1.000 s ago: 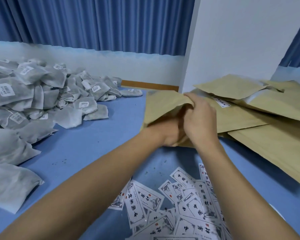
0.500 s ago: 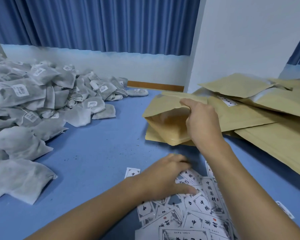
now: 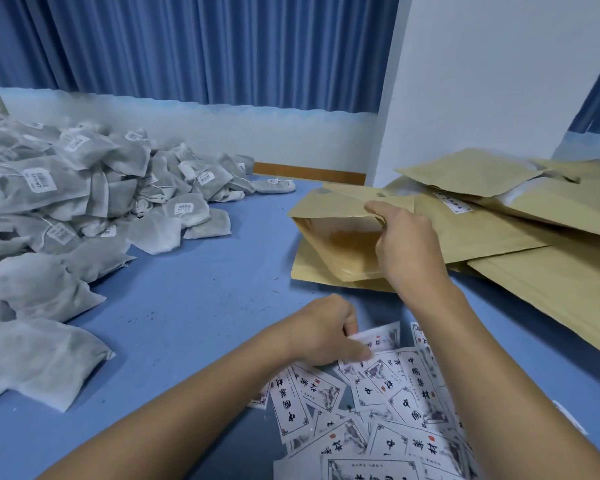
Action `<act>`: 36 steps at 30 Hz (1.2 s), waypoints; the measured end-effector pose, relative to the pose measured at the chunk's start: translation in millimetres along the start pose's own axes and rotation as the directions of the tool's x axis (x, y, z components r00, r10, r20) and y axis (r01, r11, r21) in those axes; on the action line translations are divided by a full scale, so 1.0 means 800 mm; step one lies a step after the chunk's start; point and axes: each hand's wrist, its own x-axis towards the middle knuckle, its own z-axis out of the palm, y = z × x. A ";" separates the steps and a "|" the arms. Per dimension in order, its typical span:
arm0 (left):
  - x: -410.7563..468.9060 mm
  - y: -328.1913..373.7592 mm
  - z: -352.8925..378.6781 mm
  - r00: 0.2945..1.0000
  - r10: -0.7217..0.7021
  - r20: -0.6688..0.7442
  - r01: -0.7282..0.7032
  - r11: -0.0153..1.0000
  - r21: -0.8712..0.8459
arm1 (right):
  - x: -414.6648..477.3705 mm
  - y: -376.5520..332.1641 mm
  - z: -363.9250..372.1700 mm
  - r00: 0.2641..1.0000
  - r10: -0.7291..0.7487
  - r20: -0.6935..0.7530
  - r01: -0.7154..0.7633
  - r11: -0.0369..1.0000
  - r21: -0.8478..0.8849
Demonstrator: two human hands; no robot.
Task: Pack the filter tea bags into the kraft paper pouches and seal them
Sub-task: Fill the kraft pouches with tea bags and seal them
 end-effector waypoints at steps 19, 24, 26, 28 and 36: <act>0.019 0.058 -0.056 0.868 -0.441 -0.227 -0.091 0.309 -0.947 | 0.004 -0.002 -0.008 0.998 -0.036 0.049 0.039 0.998 -0.057; 0.065 0.068 -0.068 0.825 -0.538 -0.176 -0.134 0.118 -0.984 | 0.000 -0.008 -0.005 0.993 -0.061 0.105 0.066 0.997 -0.044; 0.088 0.067 -0.070 0.814 -0.543 -0.206 -0.234 0.019 -0.972 | -0.003 -0.007 -0.004 0.989 -0.090 0.115 0.095 0.995 -0.032; 0.108 0.059 -0.064 0.821 -0.535 -0.198 -0.207 0.045 -0.977 | -0.003 -0.005 -0.003 0.989 -0.094 0.117 0.099 0.994 -0.038; 0.090 0.032 -0.019 0.898 0.119 -0.423 -0.013 0.970 0.244 | 0.000 0.004 0.001 0.992 -0.082 0.098 0.084 0.996 -0.012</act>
